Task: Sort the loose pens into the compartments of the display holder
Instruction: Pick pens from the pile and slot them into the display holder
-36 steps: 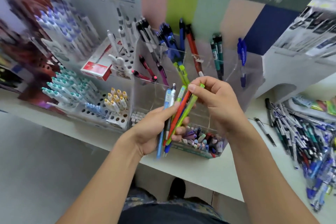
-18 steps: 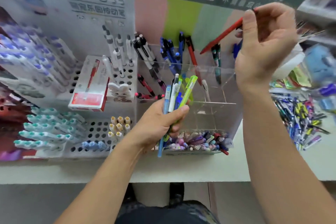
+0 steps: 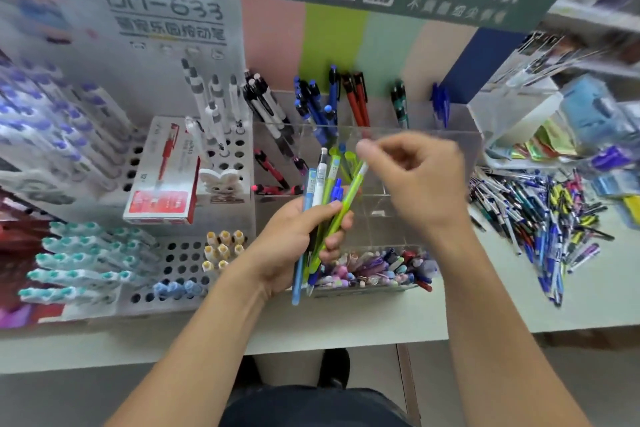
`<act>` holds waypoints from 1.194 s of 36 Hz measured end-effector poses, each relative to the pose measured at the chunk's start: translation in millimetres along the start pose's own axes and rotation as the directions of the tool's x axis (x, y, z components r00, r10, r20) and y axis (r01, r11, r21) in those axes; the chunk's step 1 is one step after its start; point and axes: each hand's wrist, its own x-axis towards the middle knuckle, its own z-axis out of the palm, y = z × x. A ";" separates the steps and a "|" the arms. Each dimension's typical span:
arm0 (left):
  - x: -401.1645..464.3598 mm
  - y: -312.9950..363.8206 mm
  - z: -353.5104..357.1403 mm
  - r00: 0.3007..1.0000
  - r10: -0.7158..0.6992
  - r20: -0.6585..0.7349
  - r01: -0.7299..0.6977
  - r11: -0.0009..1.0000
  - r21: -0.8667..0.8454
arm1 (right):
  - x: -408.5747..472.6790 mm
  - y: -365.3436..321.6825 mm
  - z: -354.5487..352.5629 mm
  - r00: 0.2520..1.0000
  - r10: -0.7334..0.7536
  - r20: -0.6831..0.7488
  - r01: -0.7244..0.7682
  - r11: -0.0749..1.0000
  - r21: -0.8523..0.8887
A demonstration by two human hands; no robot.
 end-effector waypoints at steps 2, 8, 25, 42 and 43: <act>2.6 -1.3 3.1 1.000 0.001 0.003 -0.001 0.998 0.060 | -14.3 4.6 2.5 0.962 0.137 0.238 -0.180 0.969 0.169; 3.4 1.3 10.5 0.996 -0.093 -0.004 0.091 0.965 0.245 | -11.0 20.7 0.1 0.814 0.300 0.497 -0.532 0.728 0.432; 21.9 -16.0 19.0 0.990 -0.026 -0.136 0.078 0.918 0.389 | -3.3 44.9 8.0 0.897 0.268 0.351 -0.396 0.841 0.368; 18.8 -15.4 19.6 1.000 0.014 0.001 -0.014 1.000 -0.028 | -20.5 22.8 2.3 0.987 0.156 0.027 -0.140 0.779 0.611; 19.8 -16.4 20.5 0.999 0.028 -0.019 -0.028 0.999 -0.018 | -19.8 22.6 0.5 0.986 0.167 -0.008 -0.126 0.772 0.623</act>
